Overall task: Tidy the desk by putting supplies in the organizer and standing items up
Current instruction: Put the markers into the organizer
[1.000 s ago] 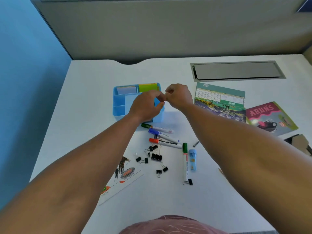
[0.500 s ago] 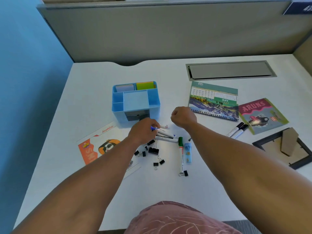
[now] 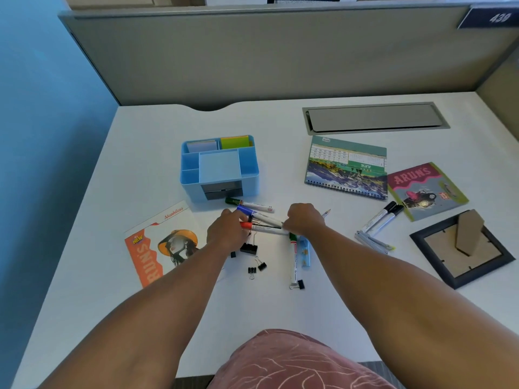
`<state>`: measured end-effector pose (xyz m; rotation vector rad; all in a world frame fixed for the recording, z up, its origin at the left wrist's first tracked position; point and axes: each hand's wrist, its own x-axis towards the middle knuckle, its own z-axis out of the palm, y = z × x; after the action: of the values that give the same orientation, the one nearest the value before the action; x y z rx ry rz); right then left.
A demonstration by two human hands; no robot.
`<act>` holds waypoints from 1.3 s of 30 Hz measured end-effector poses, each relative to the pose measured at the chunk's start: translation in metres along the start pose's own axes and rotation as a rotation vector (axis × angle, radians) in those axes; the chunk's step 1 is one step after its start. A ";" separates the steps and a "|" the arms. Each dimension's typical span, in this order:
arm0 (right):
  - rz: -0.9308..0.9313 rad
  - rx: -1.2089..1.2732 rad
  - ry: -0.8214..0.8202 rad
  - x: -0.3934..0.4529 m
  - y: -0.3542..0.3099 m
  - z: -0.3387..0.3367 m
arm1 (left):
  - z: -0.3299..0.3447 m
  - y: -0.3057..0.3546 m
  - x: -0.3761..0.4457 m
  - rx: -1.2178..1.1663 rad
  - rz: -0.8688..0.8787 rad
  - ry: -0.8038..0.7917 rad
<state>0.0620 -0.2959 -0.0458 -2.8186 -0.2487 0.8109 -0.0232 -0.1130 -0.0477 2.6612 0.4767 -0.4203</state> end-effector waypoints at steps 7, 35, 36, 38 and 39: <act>-0.086 -0.037 -0.005 -0.001 0.005 0.005 | 0.005 -0.004 0.000 0.011 0.011 0.006; -0.061 0.049 -0.050 -0.003 -0.012 0.017 | -0.025 -0.002 -0.003 -1.041 0.037 0.256; -0.069 0.074 -0.046 -0.003 -0.013 0.016 | -0.027 -0.001 -0.003 -1.036 0.048 0.280; -0.075 0.173 -0.036 -0.005 -0.014 0.011 | -0.034 0.002 -0.003 -1.029 0.078 0.320; -0.084 0.245 -0.020 -0.006 -0.015 0.007 | -0.037 0.003 -0.003 -1.029 0.097 0.338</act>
<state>0.0512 -0.2817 -0.0447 -2.5555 -0.2509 0.7924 -0.0164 -0.1002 -0.0133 1.7227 0.4786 0.2694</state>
